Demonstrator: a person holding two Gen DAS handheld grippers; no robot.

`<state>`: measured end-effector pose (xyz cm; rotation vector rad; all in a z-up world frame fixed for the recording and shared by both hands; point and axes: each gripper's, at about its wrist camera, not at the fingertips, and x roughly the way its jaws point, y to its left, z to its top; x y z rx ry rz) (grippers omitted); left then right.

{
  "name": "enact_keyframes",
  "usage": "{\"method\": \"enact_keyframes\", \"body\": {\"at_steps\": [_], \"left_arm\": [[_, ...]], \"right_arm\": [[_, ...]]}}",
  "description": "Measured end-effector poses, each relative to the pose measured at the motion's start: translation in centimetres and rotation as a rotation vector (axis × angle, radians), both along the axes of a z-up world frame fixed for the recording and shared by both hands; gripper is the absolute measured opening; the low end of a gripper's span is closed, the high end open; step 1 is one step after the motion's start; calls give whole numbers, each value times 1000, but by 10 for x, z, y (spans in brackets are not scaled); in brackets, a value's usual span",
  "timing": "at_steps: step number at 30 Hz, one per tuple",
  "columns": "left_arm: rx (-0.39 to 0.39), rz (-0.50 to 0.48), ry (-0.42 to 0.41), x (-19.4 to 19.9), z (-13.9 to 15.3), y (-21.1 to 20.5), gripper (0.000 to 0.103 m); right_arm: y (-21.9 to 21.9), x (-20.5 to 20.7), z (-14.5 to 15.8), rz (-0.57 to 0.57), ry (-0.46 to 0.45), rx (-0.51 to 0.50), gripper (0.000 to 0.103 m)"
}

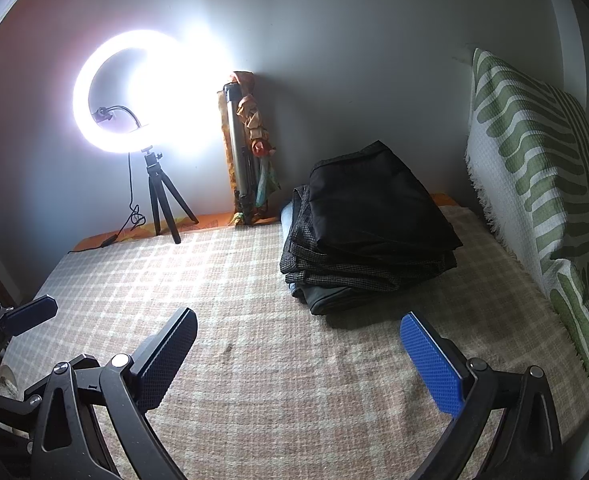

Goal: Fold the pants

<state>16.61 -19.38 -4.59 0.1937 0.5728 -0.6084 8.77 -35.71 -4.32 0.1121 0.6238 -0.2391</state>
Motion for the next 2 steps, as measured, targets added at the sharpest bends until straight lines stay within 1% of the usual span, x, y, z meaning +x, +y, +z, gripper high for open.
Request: {"method": "enact_keyframes", "body": {"at_steps": [2], "left_arm": [[3, -1, -2, -1, 0, 0, 85]], "right_arm": [[0, 0, 0, -2, 2, -4, 103]]}}
